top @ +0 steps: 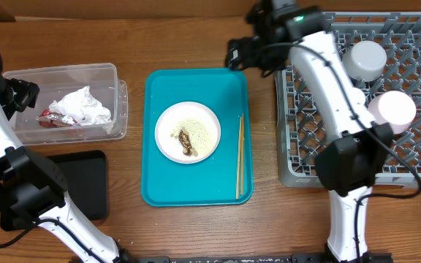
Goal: Sort waste into correct bins and load items into the dishwasher
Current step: 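Raise the right gripper and park it above the dish rack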
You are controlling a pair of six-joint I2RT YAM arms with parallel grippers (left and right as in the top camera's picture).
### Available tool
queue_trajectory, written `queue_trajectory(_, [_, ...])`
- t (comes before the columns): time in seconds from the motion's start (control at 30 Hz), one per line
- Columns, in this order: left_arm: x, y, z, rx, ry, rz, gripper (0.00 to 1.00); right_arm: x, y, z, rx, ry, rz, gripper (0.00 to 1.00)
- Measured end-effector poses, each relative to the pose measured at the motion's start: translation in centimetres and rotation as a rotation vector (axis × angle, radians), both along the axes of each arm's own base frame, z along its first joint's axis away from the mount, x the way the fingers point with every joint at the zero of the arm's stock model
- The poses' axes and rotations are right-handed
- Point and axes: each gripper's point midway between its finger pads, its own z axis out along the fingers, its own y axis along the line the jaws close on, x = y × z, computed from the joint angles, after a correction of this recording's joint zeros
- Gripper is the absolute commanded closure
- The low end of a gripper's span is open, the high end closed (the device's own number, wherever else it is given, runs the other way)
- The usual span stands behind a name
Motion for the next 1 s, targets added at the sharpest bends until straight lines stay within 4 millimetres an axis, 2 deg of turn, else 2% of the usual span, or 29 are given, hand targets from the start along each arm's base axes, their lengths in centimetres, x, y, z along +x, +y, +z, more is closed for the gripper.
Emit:
queue_trajectory(0.07, [0.0,0.0,0.0,0.0,0.0,0.0,0.0,-0.5,1.6,-1.4,-0.015,0.021,0.031,0.0])
queue_trajectory(0.1, [0.0,0.0,0.0,0.0,0.0,0.0,0.0,-0.9,2.7,-2.9,-0.031,0.045,0.055,0.0])
queue_trajectory(0.13, [0.0,0.0,0.0,0.0,0.0,0.0,0.0,-1.0,2.9,-3.1,-0.033,0.047,0.058,0.0])
queue_trajectory(0.2, [0.0,0.0,0.0,0.0,0.0,0.0,0.0,-1.4,4.2,-5.3,-0.054,0.081,0.084,0.0])
queue_trajectory(0.33, [0.0,0.0,0.0,0.0,0.0,0.0,0.0,-2.0,5.2,-7.7,-0.079,0.121,0.103,0.0])
queue_trajectory(0.43, [0.0,0.0,0.0,0.0,-0.001,0.0,0.0,-2.2,5.4,-8.3,-0.082,0.137,0.096,0.0])
queue_trajectory(0.7, [0.0,0.0,0.0,0.0,-0.001,0.0,0.0,-3.3,4.5,-8.4,-0.101,0.209,0.032,0.0])
queue_trajectory(0.83, [0.0,0.0,0.0,0.001,-0.001,0.0,0.0,-2.5,3.1,-7.4,-0.158,0.17,-0.008,0.0])
queue_trajectory(0.93, [0.0,0.0,0.0,0.001,-0.001,0.0,0.0,-1.5,1.3,-4.6,-0.22,0.079,-0.055,0.0])
queue_trajectory(1.0, [0.0,0.0,0.0,0.001,-0.001,0.0,0.0,-1.0,-0.3,-1.5,-0.244,0.0,-0.093,0.0])
